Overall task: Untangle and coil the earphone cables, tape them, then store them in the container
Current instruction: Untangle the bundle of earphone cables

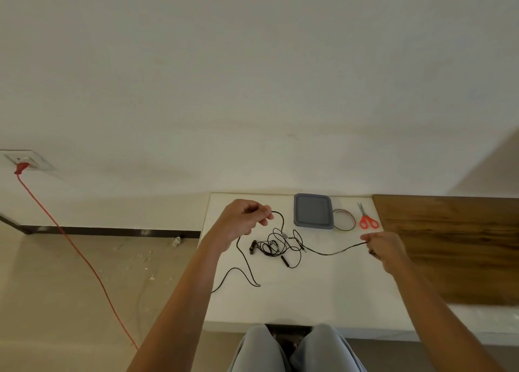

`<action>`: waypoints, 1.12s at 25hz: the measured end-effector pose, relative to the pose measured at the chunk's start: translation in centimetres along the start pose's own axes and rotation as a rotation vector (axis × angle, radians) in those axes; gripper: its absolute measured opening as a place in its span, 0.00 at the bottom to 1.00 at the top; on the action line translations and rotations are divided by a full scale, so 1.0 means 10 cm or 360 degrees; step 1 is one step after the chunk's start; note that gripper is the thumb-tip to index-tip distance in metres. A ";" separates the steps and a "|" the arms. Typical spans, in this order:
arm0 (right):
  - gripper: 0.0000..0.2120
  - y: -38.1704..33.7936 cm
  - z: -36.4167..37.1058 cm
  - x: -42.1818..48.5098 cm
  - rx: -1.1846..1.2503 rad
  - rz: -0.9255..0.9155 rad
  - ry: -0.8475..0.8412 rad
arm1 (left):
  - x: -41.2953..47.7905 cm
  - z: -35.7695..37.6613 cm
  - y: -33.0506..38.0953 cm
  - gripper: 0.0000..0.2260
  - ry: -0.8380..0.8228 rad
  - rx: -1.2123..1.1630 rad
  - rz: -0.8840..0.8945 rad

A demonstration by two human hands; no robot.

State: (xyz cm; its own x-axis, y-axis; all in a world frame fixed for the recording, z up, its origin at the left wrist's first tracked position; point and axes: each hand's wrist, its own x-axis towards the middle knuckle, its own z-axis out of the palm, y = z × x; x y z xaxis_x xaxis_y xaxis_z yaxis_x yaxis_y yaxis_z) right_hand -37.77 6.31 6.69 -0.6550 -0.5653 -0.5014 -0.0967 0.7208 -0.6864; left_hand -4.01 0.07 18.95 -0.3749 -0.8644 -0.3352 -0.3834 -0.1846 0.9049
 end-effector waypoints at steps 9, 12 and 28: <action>0.16 0.11 0.20 -0.20 -0.0855 0.0183 -0.0613 | 0.13 0.36 0.06 0.08 -0.0253 0.0153 -0.0056; 0.23 -0.22 0.21 -0.53 -0.0430 -0.0368 -0.0894 | 0.11 0.44 0.09 0.09 -0.0323 0.0238 0.0007; 0.13 -0.22 -0.64 -0.30 0.0249 -0.0135 0.0599 | -0.12 -0.14 -0.06 0.12 -0.0287 0.0165 -0.0077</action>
State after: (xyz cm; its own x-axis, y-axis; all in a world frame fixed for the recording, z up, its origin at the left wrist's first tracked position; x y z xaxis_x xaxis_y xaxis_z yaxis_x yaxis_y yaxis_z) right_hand -40.36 8.97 13.04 -0.8807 -0.4130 -0.2318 -0.0663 0.5920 -0.8032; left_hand -2.14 0.61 19.17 -0.4957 -0.7561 -0.4273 -0.4856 -0.1666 0.8582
